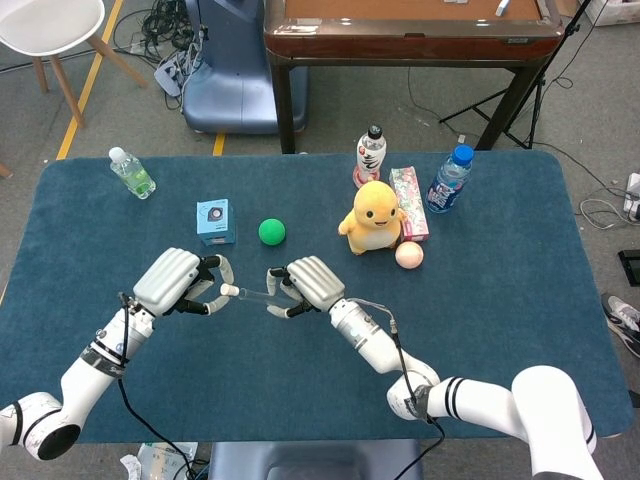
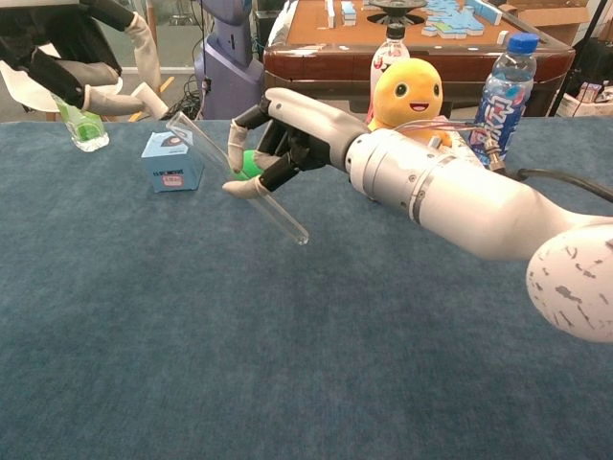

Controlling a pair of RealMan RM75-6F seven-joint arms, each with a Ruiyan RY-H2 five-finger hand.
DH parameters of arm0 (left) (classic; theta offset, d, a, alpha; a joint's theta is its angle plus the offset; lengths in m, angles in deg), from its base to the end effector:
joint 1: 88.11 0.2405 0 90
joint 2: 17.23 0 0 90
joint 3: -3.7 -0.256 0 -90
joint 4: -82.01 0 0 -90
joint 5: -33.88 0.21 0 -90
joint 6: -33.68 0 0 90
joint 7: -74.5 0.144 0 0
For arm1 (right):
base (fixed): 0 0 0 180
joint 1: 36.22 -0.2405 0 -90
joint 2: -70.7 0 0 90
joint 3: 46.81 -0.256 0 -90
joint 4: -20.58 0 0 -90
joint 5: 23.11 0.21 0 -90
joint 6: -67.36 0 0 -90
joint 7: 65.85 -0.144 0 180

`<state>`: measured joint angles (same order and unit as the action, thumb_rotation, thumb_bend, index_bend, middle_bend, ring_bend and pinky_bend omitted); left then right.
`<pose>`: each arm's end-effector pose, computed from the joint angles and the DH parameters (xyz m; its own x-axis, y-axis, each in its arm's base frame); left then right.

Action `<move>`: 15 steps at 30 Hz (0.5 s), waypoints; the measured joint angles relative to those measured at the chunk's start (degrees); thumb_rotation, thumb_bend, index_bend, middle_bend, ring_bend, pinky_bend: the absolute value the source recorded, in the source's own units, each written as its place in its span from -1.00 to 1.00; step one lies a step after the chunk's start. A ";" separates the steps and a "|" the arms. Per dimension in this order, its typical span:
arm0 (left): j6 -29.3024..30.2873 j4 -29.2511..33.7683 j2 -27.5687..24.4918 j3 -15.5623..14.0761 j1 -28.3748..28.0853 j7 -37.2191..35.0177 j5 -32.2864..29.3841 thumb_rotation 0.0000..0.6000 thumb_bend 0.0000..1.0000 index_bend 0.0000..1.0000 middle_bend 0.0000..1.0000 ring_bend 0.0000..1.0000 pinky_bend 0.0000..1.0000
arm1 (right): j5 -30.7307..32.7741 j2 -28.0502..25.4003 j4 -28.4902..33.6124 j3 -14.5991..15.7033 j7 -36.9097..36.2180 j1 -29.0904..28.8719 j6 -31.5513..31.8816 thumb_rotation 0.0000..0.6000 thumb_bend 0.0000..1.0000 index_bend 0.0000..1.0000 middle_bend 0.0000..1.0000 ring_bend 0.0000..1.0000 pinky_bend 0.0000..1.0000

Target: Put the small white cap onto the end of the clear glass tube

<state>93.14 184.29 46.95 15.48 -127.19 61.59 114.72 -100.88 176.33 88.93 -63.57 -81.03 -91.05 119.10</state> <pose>-0.1231 0.3282 0.1091 0.1350 0.2632 0.9553 0.8781 -0.4784 0.0078 -0.0306 -0.3618 -0.0818 0.0230 -0.4228 0.9060 -0.8339 -0.5080 -0.2158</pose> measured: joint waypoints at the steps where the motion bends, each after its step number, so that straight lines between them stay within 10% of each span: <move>1: -0.01 0.02 0.00 -0.01 -0.01 0.02 -0.03 1.00 -0.39 0.07 1.00 1.00 1.00 | 0.06 0.03 0.00 0.03 0.04 0.01 0.03 1.00 -0.05 0.24 0.91 1.00 0.94; 15: -0.07 0.12 0.41 -0.25 -0.23 0.61 -0.15 1.00 -0.39 0.07 1.00 1.00 1.00 | 0.04 0.37 -0.08 0.04 -0.29 -0.08 0.78 1.00 -0.05 0.24 0.91 1.00 0.94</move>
<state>93.07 184.41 47.35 15.23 -127.43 62.20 114.57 -100.84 176.70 88.84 -63.53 -81.33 -91.12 119.88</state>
